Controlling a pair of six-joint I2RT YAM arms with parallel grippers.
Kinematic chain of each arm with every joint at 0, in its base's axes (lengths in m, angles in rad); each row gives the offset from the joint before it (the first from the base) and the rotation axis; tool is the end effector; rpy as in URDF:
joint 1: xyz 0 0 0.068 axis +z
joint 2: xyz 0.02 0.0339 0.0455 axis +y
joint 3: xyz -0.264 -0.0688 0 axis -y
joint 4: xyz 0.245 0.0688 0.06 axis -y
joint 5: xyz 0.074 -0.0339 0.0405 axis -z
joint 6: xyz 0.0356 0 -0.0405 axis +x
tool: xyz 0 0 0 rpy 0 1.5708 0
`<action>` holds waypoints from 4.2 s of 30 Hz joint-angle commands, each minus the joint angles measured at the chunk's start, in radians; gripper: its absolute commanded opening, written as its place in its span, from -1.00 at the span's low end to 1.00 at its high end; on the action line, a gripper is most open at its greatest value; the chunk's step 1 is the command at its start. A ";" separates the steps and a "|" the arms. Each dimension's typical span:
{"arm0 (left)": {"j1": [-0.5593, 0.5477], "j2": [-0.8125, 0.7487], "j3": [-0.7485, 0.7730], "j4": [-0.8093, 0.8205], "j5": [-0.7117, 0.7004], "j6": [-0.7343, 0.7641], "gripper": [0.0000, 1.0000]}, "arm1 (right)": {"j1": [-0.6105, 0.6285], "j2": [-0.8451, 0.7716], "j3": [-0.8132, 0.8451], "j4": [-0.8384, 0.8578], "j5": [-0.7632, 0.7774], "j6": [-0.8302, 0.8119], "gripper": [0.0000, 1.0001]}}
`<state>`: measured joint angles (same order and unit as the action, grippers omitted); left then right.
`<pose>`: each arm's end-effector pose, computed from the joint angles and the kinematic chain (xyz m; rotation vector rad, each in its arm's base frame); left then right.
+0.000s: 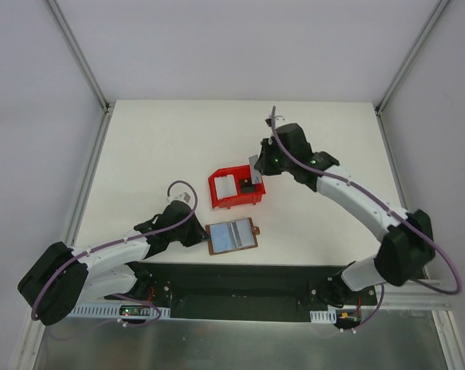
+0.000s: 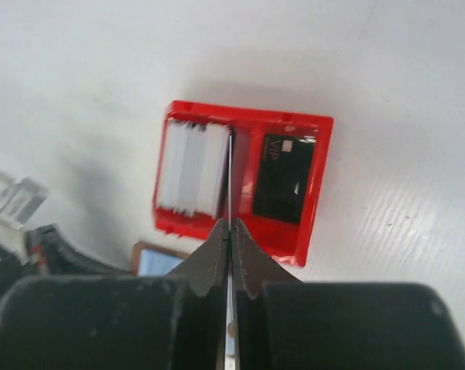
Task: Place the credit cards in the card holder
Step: Insert the credit card into the card holder.
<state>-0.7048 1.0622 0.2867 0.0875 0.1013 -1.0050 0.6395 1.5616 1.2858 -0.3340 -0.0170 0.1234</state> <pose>0.1446 -0.1277 0.1459 -0.3101 2.4455 -0.9605 0.2881 0.2150 0.3057 -0.5751 2.1404 0.4475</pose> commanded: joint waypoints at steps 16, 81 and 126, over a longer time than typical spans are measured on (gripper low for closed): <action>0.011 0.032 0.029 -0.008 0.015 0.009 -1.00 | 0.201 -0.177 -0.621 0.555 -0.308 0.403 -0.99; 0.011 0.024 0.015 -0.008 0.008 0.011 -1.00 | 0.137 0.058 -0.761 0.840 -0.480 0.522 -0.94; 0.011 0.051 0.020 0.029 0.043 0.005 -1.00 | 0.256 -0.104 -0.677 0.490 -0.153 0.458 -0.23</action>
<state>-0.6987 1.1107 0.3073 0.1005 0.1410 -1.0035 0.8833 1.4963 0.5743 0.2718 -0.2298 0.6228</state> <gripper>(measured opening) 0.007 0.375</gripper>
